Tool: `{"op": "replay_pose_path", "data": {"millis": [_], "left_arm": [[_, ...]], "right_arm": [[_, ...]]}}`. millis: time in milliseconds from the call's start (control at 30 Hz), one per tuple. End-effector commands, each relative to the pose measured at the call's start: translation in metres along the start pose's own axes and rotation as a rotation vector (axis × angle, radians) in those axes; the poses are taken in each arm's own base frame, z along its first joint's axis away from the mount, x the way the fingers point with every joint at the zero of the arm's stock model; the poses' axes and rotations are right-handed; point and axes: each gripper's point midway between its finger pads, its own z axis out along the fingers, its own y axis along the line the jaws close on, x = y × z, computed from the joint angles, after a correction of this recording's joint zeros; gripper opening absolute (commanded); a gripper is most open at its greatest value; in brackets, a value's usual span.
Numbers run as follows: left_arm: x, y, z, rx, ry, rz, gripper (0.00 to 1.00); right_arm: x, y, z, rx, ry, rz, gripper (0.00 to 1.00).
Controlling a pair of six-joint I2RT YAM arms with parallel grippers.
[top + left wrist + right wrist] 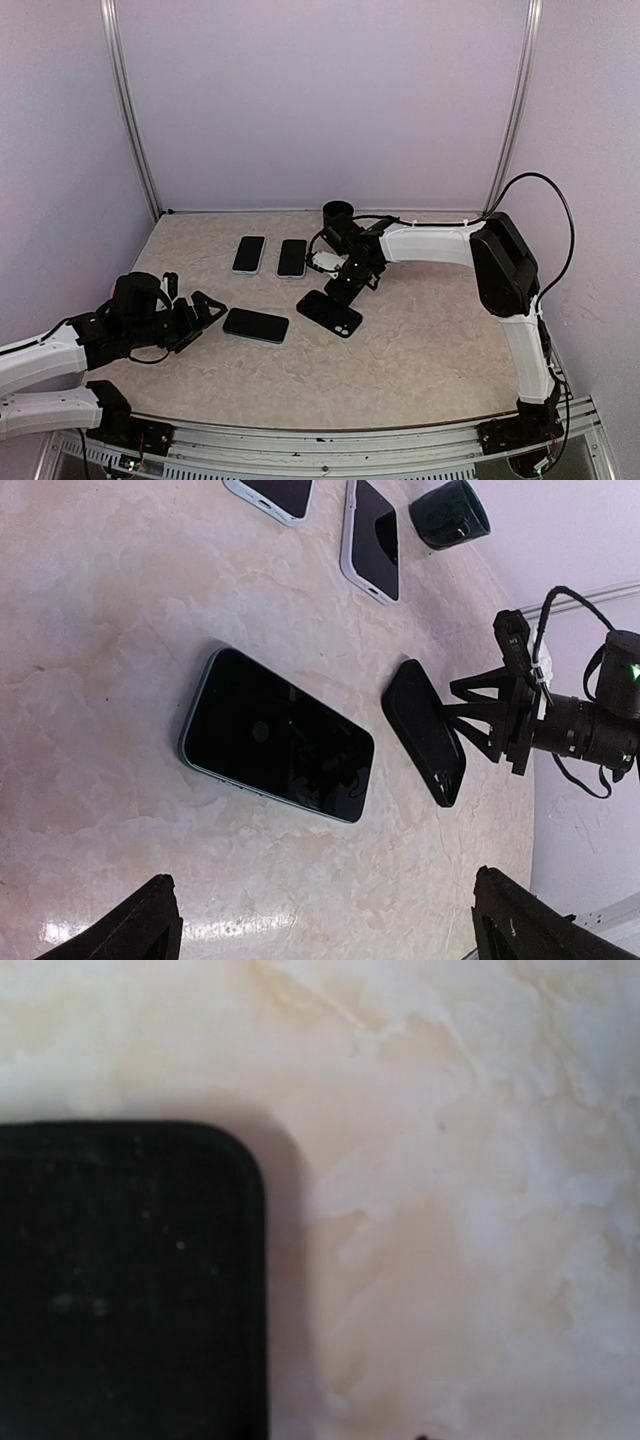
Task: Put the phone into the phone case
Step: Pick up the phone case from the center of the board.
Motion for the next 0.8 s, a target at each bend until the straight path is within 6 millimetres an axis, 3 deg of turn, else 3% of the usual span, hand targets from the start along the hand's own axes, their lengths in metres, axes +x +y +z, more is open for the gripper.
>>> {"op": "replay_pose_path", "data": {"millis": [0,400,600,767], "left_arm": [[0.0,0.002,0.004,0.005,0.001,-0.01,0.99],[0.0,-0.001,0.01,0.006,0.011,-0.003,0.99],[0.004,0.003,0.014,0.003,0.023,-0.005,0.99],[0.008,0.007,0.017,0.004,0.032,-0.012,0.99]], "right_arm": [[0.003,-0.003,0.008,-0.014,0.009,0.009,0.36],[0.011,0.003,0.017,-0.057,0.032,0.031,0.21],[0.005,0.008,0.0,-0.086,-0.004,0.093,0.0],[-0.003,0.004,-0.019,-0.076,-0.049,0.231,0.0]]}}
